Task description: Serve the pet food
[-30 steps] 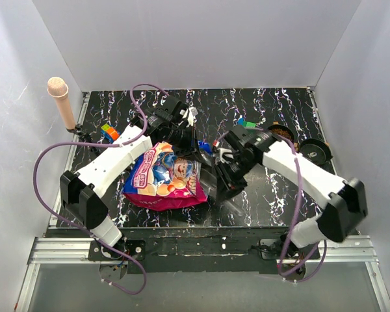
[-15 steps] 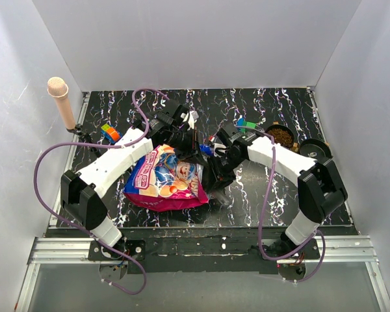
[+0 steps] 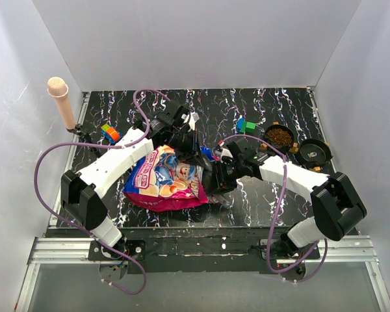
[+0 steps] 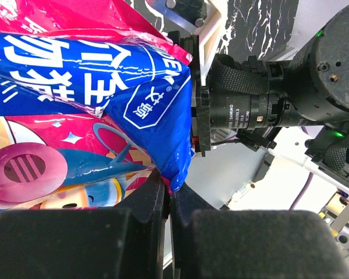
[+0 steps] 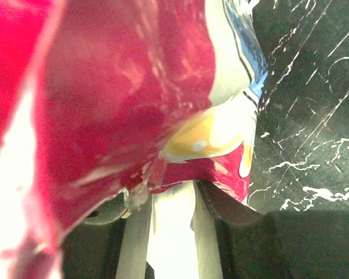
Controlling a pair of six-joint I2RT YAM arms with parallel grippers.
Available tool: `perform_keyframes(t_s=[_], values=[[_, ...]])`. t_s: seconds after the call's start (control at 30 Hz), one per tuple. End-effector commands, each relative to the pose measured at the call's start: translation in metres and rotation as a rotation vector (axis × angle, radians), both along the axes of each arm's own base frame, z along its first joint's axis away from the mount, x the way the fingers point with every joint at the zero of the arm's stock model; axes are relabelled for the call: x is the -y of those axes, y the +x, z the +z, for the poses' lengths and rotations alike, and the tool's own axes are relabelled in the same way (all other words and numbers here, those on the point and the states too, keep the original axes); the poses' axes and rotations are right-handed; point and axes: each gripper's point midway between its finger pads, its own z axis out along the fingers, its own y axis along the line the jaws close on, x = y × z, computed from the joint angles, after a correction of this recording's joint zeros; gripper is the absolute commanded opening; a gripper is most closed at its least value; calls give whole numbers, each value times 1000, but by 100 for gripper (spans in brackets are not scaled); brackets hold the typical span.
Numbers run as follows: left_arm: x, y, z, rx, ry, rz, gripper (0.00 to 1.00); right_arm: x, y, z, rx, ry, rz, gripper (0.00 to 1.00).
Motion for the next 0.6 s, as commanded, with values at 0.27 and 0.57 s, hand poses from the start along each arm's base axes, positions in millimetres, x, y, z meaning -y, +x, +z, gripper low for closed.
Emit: perform_keyframes(t_s=[0.27, 0.57], values=[[11, -14, 47, 28, -149, -63, 0, -5, 17, -9, 85, 9, -60, 47], [14, -12, 46, 24, -146, -74, 0, 11, -2, -21, 153, 70, -87, 54]])
